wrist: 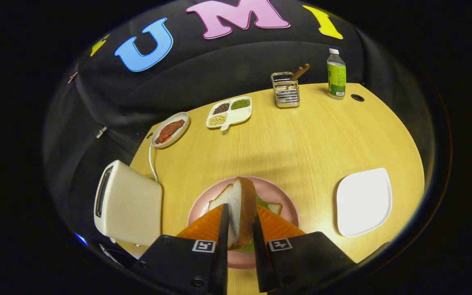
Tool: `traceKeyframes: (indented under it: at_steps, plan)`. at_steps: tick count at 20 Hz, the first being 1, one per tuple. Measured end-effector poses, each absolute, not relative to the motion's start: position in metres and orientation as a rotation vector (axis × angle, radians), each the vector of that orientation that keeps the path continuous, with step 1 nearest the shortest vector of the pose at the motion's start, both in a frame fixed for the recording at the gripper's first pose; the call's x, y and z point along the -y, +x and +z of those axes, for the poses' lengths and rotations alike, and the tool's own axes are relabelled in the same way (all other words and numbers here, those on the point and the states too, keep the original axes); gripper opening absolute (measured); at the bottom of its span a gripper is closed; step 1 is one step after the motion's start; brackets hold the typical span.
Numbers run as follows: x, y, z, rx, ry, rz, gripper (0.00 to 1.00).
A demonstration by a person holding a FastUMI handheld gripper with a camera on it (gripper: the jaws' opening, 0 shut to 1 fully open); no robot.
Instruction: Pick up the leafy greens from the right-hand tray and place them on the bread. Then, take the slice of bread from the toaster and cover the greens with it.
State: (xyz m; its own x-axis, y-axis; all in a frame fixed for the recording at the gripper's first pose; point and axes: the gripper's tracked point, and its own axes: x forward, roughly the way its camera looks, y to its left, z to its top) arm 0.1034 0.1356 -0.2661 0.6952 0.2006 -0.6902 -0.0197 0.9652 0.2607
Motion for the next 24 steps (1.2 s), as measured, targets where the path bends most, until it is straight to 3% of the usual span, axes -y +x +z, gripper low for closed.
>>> traceKeyframes:
  at_steps: [6,11,24]
  plan:
    - [-0.113,0.097,-0.284,-0.827,0.136,0.09,0.62]
    - [-0.11,0.091,-0.271,-0.789,0.092,0.114,0.98]
    - [-0.055,0.075,-0.079,-0.341,0.048,0.038,0.99]
